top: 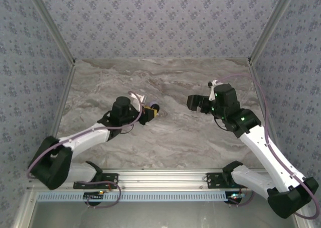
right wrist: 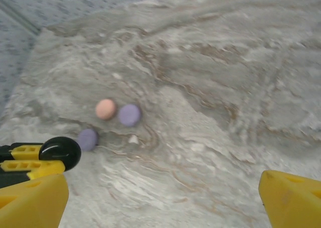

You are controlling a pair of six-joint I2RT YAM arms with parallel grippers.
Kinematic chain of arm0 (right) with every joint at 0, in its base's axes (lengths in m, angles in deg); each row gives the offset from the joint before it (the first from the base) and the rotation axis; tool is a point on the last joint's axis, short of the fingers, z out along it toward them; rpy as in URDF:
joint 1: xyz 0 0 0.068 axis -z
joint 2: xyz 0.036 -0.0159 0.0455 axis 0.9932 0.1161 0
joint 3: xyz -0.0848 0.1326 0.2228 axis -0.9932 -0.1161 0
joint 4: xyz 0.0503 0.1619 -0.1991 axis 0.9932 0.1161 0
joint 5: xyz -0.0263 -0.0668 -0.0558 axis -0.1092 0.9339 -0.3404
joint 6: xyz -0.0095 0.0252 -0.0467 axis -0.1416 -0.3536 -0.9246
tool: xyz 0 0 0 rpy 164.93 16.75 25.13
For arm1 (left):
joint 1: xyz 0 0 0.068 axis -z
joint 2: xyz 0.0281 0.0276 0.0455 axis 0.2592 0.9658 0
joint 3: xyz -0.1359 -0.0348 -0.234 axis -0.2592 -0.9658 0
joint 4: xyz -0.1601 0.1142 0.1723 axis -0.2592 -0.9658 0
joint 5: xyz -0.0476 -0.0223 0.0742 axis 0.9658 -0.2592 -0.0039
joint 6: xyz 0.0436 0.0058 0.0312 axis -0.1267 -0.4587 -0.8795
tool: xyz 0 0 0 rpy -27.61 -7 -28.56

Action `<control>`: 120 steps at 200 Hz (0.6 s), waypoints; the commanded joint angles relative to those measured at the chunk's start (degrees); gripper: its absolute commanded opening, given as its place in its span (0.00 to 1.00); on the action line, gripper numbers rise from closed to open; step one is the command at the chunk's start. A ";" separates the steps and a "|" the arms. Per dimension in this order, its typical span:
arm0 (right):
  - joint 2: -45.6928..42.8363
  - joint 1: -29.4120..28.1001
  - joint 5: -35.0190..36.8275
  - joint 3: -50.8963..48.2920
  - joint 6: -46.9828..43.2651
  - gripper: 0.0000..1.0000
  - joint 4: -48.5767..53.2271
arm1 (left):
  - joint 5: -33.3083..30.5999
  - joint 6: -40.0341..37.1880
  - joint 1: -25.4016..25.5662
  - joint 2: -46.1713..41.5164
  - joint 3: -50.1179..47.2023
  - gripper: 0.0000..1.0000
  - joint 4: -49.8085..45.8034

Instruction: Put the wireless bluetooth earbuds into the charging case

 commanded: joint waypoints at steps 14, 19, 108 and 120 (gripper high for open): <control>0.22 1.15 1.44 -3.29 2.20 1.00 1.60 | 0.60 8.55 -0.78 9.63 7.51 0.00 -9.41; 0.23 1.30 1.50 -3.47 2.12 1.00 1.54 | 0.87 9.04 -0.78 10.92 8.17 0.00 -9.60; 1.64 2.82 1.04 -3.47 1.24 1.00 2.14 | -0.74 12.04 -0.78 23.38 13.96 0.06 -16.76; 1.92 2.97 0.85 -3.34 1.12 1.00 2.14 | -1.09 11.72 -0.83 23.67 14.30 0.13 -17.55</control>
